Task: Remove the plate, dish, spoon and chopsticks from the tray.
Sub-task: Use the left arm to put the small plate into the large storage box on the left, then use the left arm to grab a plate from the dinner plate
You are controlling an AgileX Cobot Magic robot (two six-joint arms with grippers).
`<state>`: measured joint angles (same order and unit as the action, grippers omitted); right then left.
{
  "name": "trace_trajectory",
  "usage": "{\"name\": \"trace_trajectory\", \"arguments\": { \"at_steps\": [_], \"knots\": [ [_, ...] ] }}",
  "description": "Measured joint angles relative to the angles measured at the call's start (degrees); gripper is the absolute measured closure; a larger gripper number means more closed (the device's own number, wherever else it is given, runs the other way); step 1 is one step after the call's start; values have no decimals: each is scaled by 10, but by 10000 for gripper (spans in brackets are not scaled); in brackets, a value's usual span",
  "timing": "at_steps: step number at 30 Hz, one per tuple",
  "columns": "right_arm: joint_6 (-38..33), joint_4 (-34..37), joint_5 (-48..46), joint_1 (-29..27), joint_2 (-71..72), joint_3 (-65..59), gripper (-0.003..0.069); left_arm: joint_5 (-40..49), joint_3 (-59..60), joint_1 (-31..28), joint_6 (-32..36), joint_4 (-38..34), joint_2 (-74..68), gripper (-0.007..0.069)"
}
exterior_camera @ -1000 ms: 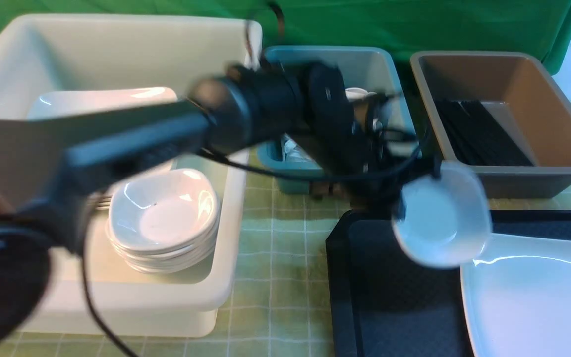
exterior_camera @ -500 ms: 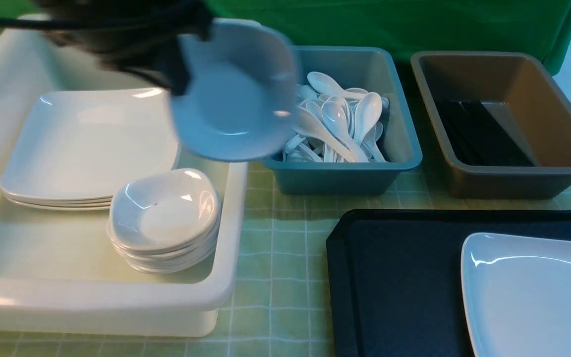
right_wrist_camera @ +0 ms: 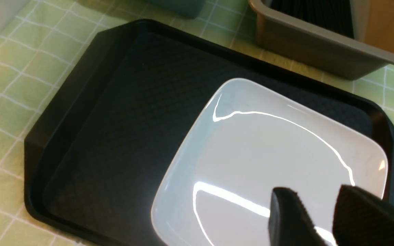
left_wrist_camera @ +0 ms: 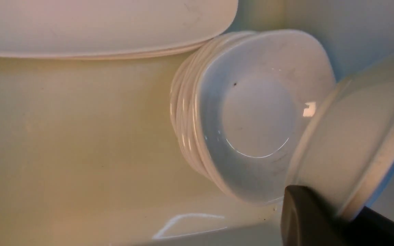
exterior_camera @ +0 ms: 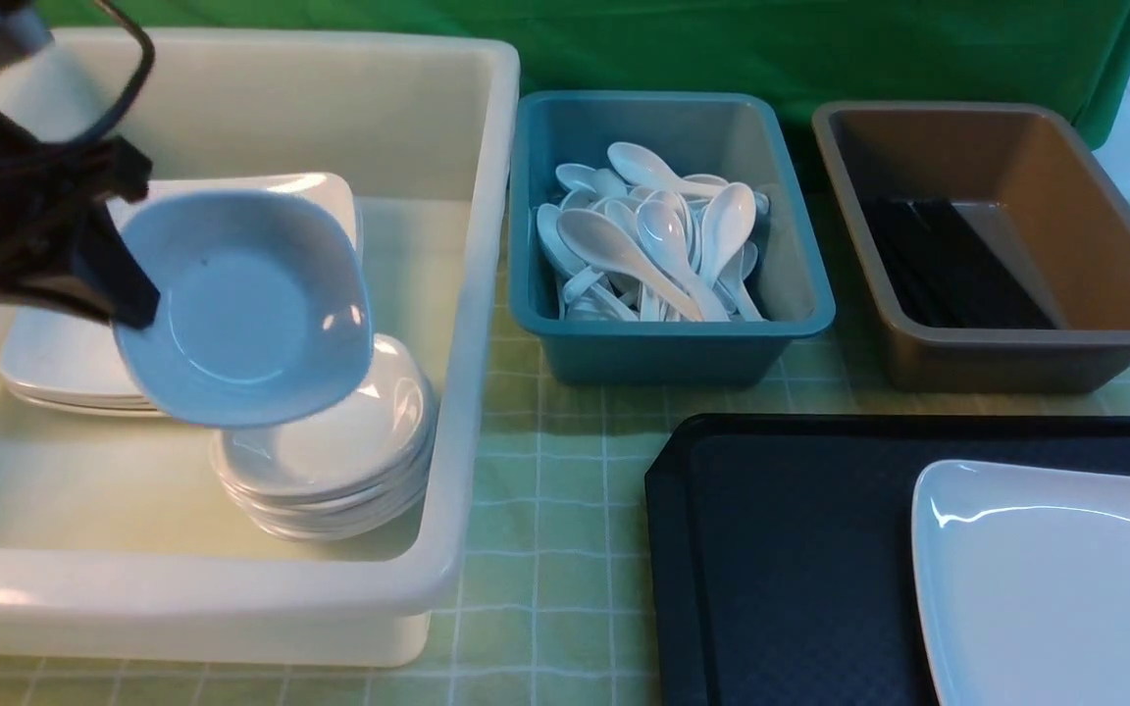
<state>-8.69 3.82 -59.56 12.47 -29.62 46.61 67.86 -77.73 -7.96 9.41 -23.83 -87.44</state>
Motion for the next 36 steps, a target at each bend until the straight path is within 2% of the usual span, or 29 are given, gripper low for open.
{"name": "trace_trajectory", "arguments": {
  "at_steps": [13, 19, 22, 25, 29, 33, 36],
  "knots": [
    [0, 0, 3, 0, 0, 0, 460, -46, 21, 0, 22, -22, -87, 605],
    [1, 0, 3, 0, 0, 0, 460, -54, 21, 0, 31, -33, -116, 489],
    [1, 0, -1, 0, 0, 0, 460, -62, 21, 0, 33, -27, -118, 375],
    [1, 0, -4, 0, 0, 0, 460, -60, 1, 0, 30, 18, -118, 277],
    [1, 0, -8, 0, 0, 0, 460, -23, -52, 0, 3, 72, -117, 207],
    [0, 0, -10, 0, 0, 0, 460, 6, -99, 0, -27, 78, -108, 215],
    [0, 0, -11, 0, 0, 0, 460, 11, -108, 9, -31, 17, -89, 319]
  ]
}}
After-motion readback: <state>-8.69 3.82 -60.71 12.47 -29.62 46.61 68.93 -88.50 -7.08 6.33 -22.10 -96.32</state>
